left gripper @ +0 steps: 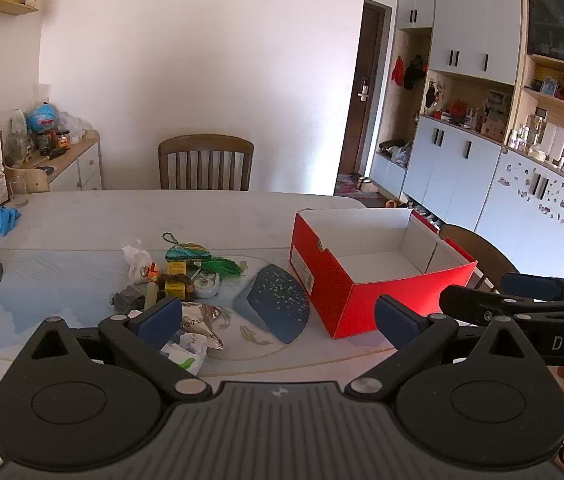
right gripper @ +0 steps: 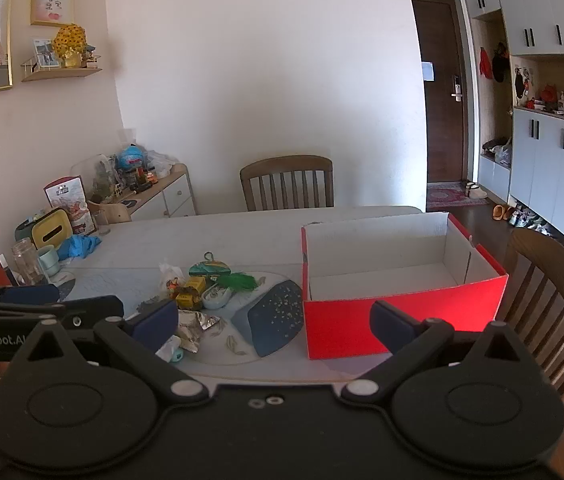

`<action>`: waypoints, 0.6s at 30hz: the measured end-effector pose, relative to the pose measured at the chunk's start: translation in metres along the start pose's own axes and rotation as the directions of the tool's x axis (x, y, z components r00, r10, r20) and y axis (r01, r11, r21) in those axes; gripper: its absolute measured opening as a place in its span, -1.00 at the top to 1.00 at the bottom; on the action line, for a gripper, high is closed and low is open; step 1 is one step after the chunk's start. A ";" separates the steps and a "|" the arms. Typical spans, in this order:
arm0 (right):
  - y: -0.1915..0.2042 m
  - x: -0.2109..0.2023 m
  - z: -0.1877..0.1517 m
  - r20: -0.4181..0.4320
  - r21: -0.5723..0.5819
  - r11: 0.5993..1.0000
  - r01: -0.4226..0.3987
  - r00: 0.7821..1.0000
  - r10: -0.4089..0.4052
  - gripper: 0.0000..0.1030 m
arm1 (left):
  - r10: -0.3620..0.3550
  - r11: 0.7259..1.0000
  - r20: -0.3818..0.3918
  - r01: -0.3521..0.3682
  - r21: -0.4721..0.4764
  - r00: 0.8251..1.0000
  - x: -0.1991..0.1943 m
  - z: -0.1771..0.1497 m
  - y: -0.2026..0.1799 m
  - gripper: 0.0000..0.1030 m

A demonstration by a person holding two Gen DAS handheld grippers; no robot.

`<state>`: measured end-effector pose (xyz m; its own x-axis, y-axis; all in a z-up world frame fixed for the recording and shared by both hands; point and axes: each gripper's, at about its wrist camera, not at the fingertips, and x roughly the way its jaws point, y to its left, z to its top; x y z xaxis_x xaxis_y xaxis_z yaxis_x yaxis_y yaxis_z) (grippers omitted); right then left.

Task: Organize objects
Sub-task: 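Reach both grippers toward the pile of items on the table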

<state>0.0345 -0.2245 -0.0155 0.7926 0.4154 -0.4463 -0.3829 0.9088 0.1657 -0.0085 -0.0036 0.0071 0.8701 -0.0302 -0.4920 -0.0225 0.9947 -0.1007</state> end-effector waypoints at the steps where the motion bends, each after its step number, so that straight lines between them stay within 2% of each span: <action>1: 0.000 0.000 0.001 0.000 -0.001 1.000 0.000 1.000 0.000 -0.98 | 0.002 1.000 0.001 -0.002 0.000 1.000 0.000 0.000 0.000 -1.00; 18: 0.010 0.013 0.004 -0.011 -0.028 0.999 -0.030 0.999 0.030 -0.97 | 0.038 0.999 -0.001 -0.038 -0.022 0.999 0.003 0.000 0.010 -0.99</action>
<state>0.0431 -0.2102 -0.0162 0.7753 0.4421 -0.4511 -0.4202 0.8942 0.1542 -0.0059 0.0068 0.0042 0.8682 0.0073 -0.4961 -0.0659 0.9927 -0.1007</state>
